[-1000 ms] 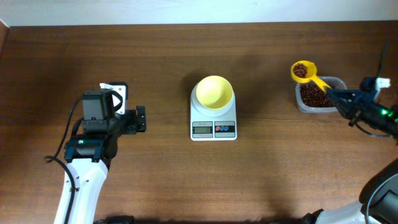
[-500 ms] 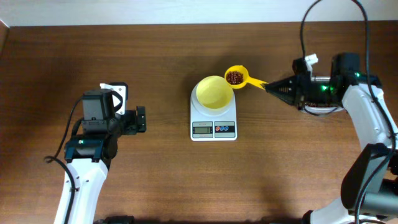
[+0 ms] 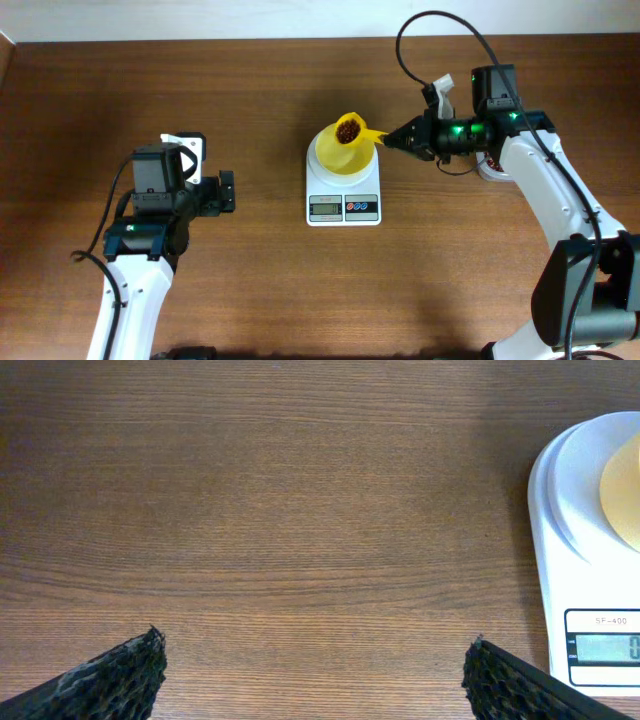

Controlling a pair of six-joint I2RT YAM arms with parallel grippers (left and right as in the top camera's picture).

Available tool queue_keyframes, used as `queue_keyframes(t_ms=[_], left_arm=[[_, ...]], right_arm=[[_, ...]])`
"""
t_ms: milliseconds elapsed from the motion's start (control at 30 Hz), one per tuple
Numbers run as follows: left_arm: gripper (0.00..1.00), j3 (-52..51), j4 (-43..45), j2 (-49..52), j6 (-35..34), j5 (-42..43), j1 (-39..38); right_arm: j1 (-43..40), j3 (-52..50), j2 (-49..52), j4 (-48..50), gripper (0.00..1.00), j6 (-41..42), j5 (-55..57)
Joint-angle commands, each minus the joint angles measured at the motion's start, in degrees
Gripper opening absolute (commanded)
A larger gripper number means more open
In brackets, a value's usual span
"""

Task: Scoop item into bowl and weigh 50g on scale
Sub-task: 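Carry the filled scoop with the right gripper over the yellow bowl, then tilt the scoop with the right gripper to pour beans into the bowl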

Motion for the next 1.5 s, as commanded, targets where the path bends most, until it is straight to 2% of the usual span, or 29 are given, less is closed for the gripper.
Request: queue_keyframes(t_ms=[0,233,333,467,567,733,867,1067,1200,1467], left_arm=[[0.99,-0.2,0.1,0.3,0.9,-0.4,0.3],[0.99,-0.2,0.1,0.3,0.9,-0.4,0.3],[0.99,-0.2,0.1,0.3,0.9,-0.4,0.3],[0.99,-0.2,0.1,0.3,0.9,-0.4,0.3],[0.99,-0.2,0.1,0.3,0.9,-0.4,0.3],[0.99,-0.2,0.1,0.3,0.9,-0.4,0.3],[0.99,-0.2,0.1,0.3,0.9,-0.4,0.3],[0.99,-0.2,0.1,0.3,0.9,-0.4,0.3],[0.99,-0.2,0.1,0.3,0.9,-0.4,0.3],[0.99,-0.2,0.1,0.3,0.9,-0.4,0.3]], right_arm=[[0.3,0.8,0.0,0.2,0.04,-5.5,2.4],[0.3,0.9,-1.6,-0.1,0.04,-13.8,4.3],[0.3,1.0,-2.5,0.0,0.04,-16.3,8.5],[0.3,1.2,-3.0,0.0,0.04,-16.8,8.5],[2.7,1.2,-3.0,-0.3,0.04,-22.6,8.4],[2.9,1.2,-3.0,0.2,0.04,-22.8,8.8],[3.0,1.2,-3.0,0.0,0.04,-22.7,13.4],[8.7,1.2,-3.0,0.2,0.04,-22.7,20.4],[8.9,2.7,-3.0,0.4,0.04,-22.5,20.3],[8.9,4.7,-3.2,-6.5,0.04,-24.5,23.4]])
